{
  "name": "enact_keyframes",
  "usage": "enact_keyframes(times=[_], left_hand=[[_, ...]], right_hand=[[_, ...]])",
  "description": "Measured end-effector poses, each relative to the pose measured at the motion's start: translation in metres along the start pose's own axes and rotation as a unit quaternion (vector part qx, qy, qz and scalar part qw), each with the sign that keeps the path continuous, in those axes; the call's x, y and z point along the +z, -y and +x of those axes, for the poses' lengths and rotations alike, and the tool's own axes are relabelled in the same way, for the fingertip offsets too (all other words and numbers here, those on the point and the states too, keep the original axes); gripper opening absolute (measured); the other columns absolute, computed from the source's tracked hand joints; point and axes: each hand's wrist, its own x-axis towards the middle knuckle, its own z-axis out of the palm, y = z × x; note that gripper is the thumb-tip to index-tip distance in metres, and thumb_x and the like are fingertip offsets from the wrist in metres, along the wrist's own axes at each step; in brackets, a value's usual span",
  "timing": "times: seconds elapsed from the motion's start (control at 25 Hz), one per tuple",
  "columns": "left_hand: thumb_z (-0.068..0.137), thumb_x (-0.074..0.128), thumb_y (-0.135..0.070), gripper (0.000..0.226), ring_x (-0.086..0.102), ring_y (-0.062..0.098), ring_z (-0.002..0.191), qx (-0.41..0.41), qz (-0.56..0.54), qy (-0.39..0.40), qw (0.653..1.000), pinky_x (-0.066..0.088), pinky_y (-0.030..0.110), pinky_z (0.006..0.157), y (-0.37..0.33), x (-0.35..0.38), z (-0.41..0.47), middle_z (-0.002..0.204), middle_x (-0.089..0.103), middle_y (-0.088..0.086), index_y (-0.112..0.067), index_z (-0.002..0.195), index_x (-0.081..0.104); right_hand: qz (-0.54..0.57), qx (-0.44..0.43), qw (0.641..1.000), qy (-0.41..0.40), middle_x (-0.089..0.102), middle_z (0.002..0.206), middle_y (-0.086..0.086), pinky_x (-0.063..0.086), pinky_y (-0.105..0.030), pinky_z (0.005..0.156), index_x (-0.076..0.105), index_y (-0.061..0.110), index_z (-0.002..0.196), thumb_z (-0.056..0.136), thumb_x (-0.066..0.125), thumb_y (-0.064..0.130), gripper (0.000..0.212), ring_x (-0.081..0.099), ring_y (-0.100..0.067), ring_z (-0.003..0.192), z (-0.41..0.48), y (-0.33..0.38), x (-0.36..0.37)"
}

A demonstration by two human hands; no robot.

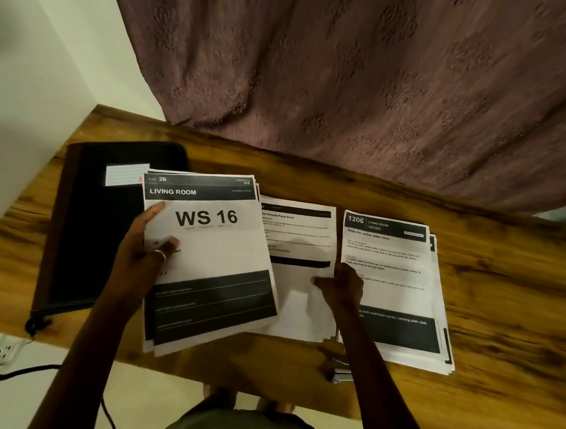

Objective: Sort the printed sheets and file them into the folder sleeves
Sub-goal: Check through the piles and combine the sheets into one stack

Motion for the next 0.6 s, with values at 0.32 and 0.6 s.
enact_keyframes(times=[0.32, 0.6], left_hand=[[0.102, 0.049, -0.012, 0.039, 0.061, 0.017, 0.114, -0.063, 0.013, 0.002, 0.998, 0.057, 0.044, 0.091, 0.008, 0.000, -0.003, 0.136, 0.053, -0.005, -0.025, 0.138, 0.053], [0.102, 0.048, -0.012, 0.038, 0.061, 0.006, 0.107, -0.081, -0.019, -0.005, 0.997, 0.056, 0.023, 0.078, 0.006, 0.011, -0.002, 0.124, 0.054, -0.021, -0.028, 0.136, 0.055]], right_hand=[[0.006, -0.136, 0.985, -0.108, 0.070, 0.110, -0.012, 0.044, -0.032, 0.094, 0.068, 0.006, 0.107, 0.097, 0.058, 0.018, 0.019, 0.065, -0.027, 0.105, -0.004, 0.004, -0.047], [0.170, -0.153, 0.967, -0.116, 0.064, 0.086, 0.000, 0.056, -0.038, 0.074, 0.061, 0.016, 0.095, 0.097, 0.059, 0.033, 0.017, 0.063, -0.021, 0.080, -0.014, 0.022, -0.117]])
